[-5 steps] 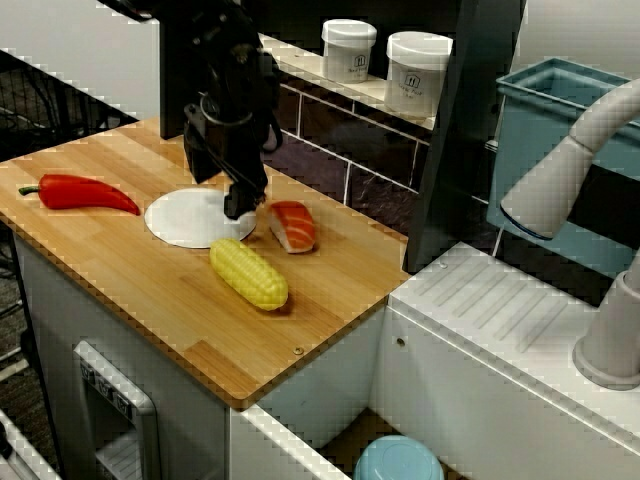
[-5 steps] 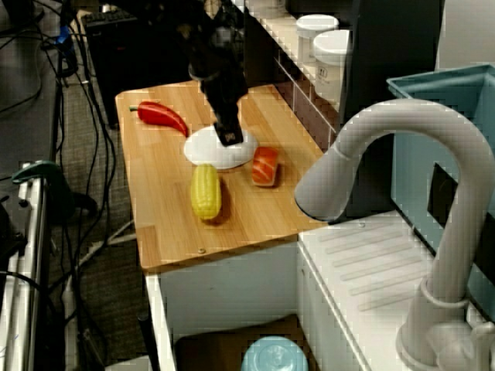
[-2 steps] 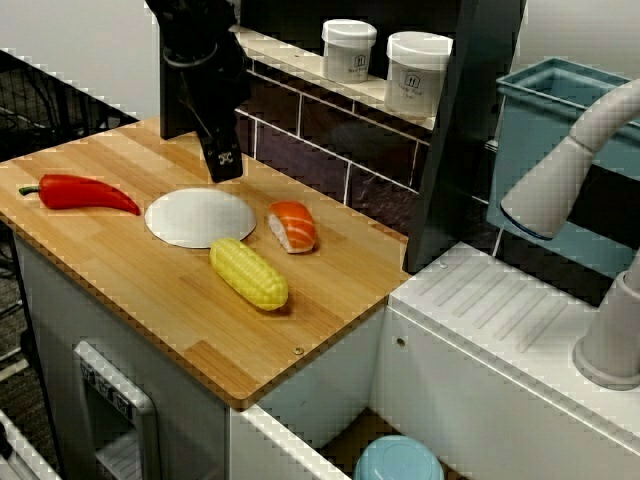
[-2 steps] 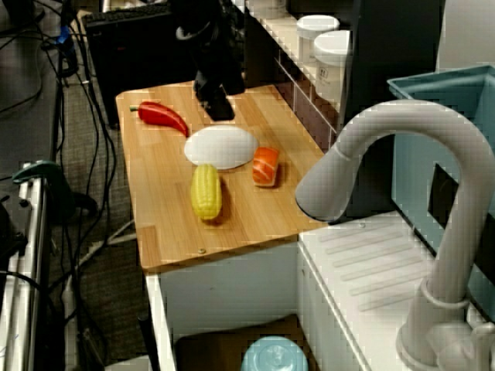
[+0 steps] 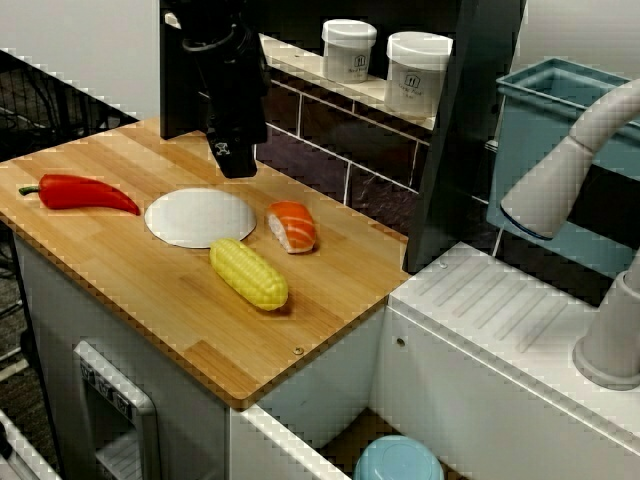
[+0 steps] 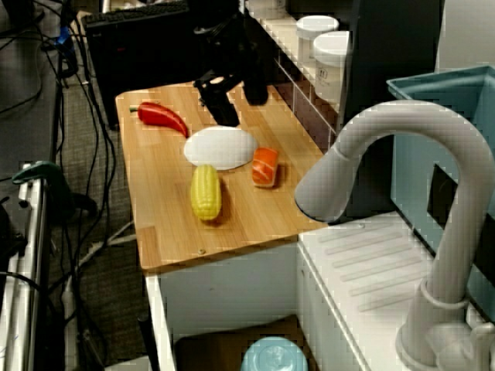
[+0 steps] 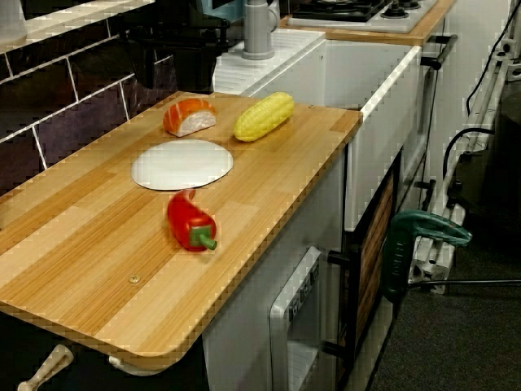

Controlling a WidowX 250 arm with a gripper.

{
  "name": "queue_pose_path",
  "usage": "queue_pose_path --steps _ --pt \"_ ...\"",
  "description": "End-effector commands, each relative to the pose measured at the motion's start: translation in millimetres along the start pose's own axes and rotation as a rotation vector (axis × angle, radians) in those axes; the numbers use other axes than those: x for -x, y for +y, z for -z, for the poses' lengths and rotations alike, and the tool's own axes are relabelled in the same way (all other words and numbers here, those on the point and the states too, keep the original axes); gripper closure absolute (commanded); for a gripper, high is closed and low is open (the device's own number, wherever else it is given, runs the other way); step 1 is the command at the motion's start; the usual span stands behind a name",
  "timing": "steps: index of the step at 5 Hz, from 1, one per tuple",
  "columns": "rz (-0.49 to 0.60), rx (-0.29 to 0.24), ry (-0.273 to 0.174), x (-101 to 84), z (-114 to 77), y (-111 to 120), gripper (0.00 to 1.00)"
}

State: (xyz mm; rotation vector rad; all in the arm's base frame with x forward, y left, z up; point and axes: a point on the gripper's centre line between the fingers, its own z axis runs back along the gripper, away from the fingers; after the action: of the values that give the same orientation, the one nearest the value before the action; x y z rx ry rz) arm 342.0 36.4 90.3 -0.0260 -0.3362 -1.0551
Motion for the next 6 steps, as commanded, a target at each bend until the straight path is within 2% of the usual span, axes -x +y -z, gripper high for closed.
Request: queue_pose_path --steps 1,3,4,6 --pt "0.264 0.059 -0.057 -14.6 -7.8 -2.3 0.0" --pt "0.25 0.046 -0.071 -13.1 1.3 -14.6 0.0" --pt "0.234 0.044 -0.059 -16.0 10.9 -23.5 0.0" --pt "0.2 0.034 -0.045 -26.4 17.8 -25.0 0.0"
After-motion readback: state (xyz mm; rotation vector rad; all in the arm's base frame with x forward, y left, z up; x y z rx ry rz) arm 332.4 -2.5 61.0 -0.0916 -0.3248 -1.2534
